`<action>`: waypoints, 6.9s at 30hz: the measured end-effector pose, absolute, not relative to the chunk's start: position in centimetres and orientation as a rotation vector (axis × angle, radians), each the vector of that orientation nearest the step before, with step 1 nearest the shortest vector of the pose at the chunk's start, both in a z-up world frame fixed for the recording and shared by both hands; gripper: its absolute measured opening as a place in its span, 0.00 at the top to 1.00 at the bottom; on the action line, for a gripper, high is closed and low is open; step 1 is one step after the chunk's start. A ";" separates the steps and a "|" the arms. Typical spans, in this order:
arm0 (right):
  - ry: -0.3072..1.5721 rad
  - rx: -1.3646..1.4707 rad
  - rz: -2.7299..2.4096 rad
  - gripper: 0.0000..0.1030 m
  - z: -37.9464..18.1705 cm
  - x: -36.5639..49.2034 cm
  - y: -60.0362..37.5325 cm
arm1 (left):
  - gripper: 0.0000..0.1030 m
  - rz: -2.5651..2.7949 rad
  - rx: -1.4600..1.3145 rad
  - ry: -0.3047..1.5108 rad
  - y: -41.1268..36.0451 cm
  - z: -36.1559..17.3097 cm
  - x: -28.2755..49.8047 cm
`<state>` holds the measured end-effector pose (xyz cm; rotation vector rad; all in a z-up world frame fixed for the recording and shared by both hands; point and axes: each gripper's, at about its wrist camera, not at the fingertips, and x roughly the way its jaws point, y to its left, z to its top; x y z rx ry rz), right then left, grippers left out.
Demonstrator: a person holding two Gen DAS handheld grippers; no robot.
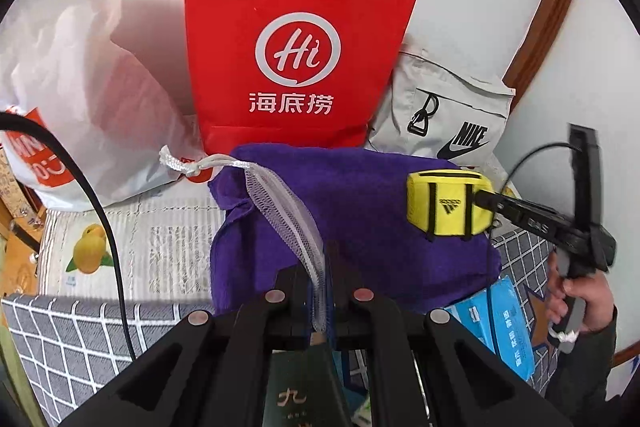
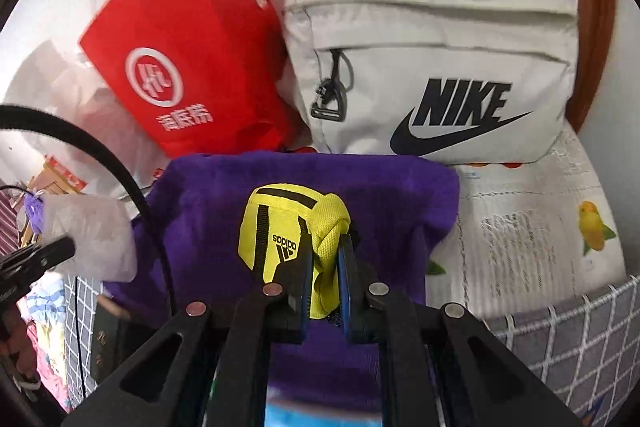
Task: Organize soft objects
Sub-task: 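Carry the pouch onto the purple towel and open the right tool while the left carries the mesh bag, then lower the mesh bag onto the purple towel and open the left tool, then grasp the green wet-wipes pack with the right tool while the left tool grasps the white pad, then place the green pack on the towel and open the right tool while the left carries the white pad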
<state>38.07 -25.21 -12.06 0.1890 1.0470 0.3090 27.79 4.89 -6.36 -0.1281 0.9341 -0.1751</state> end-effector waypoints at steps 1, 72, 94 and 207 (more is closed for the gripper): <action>1.065 0.195 0.301 0.89 -12.6 38.8 -25.2 | 0.94 -0.178 -0.126 0.936 4.9 -6.5 28.1; 1.010 0.044 0.416 0.30 -7.5 22.0 -20.4 | 0.25 -0.145 -0.006 1.081 4.6 -9.1 35.1; 1.194 -0.029 0.631 0.21 -14.7 20.7 -10.5 | 0.23 -0.075 -0.038 1.032 10.5 -8.2 22.7; 0.947 0.060 0.513 0.69 -5.0 21.6 -22.1 | 0.40 -0.282 -0.193 1.033 4.3 -7.9 20.2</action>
